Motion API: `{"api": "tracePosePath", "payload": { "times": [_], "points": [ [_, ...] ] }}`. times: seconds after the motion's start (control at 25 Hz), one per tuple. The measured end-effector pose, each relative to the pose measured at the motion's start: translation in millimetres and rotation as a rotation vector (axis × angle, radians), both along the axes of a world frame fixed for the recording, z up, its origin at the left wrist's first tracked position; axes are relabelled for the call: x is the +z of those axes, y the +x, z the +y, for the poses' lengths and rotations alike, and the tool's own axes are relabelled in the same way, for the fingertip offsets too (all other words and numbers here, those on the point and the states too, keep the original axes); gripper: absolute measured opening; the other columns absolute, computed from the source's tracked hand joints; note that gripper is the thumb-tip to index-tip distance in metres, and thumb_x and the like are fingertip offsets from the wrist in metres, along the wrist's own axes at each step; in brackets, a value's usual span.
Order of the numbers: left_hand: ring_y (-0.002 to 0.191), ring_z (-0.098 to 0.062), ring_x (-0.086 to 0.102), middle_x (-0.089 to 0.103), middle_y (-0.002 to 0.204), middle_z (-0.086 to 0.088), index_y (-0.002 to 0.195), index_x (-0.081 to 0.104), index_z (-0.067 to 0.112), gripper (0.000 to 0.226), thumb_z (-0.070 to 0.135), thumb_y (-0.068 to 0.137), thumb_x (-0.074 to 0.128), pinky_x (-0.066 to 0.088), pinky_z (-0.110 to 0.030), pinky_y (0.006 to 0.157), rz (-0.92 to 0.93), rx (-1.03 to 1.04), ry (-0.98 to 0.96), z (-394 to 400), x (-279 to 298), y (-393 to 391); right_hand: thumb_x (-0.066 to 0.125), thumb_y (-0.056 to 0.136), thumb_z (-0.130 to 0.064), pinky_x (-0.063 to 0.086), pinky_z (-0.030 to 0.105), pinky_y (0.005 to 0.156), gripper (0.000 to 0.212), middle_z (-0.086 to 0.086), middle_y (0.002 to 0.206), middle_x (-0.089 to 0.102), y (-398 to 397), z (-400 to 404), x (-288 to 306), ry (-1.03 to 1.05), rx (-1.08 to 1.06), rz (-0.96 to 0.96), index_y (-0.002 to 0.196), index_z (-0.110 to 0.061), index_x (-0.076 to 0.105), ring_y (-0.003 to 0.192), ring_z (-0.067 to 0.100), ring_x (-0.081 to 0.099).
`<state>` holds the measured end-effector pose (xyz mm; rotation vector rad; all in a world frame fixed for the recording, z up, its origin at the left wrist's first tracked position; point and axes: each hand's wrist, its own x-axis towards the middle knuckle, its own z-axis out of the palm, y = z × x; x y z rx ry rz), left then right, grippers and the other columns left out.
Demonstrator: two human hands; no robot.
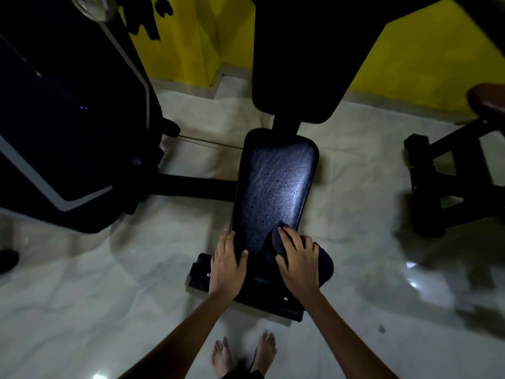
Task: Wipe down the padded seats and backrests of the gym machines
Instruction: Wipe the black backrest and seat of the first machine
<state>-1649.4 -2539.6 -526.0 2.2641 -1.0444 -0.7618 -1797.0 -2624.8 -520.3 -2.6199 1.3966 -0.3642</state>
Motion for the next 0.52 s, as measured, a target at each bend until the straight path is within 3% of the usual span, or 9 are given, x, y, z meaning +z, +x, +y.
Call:
{"api": "tracePosePath", "payload": {
  "times": [0.12, 0.2, 0.28, 0.4, 0.52],
  "points": [
    [0.142, -0.022, 0.021, 0.017, 0.158, -0.004, 0.149, 0.023, 0.014, 0.056, 0.031, 0.099, 0.042, 0.019, -0.038, 0.113, -0.007, 0.187, -0.072, -37, -19, -6, 0.041, 0.089, -0.040, 0.042, 0.044, 0.088, 0.050, -0.001, 0.136, 0.052, 7, -7, -30, -0.004, -0.055, -0.074, 0.133, -0.020, 0.053, 0.109, 0.027, 0.043],
    [0.141, -0.023, 0.025, 0.020, 0.157, -0.002, 0.149, 0.026, 0.016, 0.053, 0.036, 0.100, 0.037, 0.021, -0.040, 0.111, 0.038, 0.377, -0.071, -57, -28, -10, 0.041, 0.089, -0.041, 0.043, 0.043, 0.087, 0.050, -0.001, 0.137, 0.052, 6, -10, -37, -0.049, -0.048, -0.084, 0.132, -0.020, 0.055, 0.109, 0.028, 0.044],
    [0.134, -0.024, 0.037, 0.030, 0.153, 0.000, 0.146, 0.033, 0.018, 0.059, 0.048, 0.097, 0.024, 0.028, -0.040, 0.105, -0.037, 0.516, -0.036, -71, -36, -18, 0.041, 0.089, -0.042, 0.045, 0.043, 0.082, 0.049, 0.001, 0.137, 0.052, 12, -29, -35, -0.083, -0.063, -0.090, 0.129, -0.021, 0.058, 0.106, 0.028, 0.043],
    [0.120, -0.027, 0.050, 0.040, 0.148, -0.001, 0.143, 0.039, 0.018, 0.067, 0.052, 0.091, 0.014, 0.040, -0.040, 0.093, -0.185, 0.525, -0.074, -76, -43, -25, 0.042, 0.089, -0.048, 0.041, 0.049, 0.087, 0.048, 0.005, 0.136, 0.051, 27, -57, -33, -0.075, -0.160, -0.117, 0.127, -0.024, 0.060, 0.112, 0.030, 0.045],
    [0.117, -0.027, 0.052, 0.043, 0.146, -0.002, 0.144, 0.038, 0.019, 0.064, 0.050, 0.092, 0.016, 0.041, -0.039, 0.091, -0.221, 0.518, -0.072, -76, -46, -26, 0.044, 0.082, -0.062, 0.029, 0.058, 0.098, 0.063, 0.006, 0.143, 0.042, 30, -38, -40, -0.037, -0.185, -0.094, 0.135, -0.029, 0.051, 0.129, 0.034, 0.038]
  ]
}}
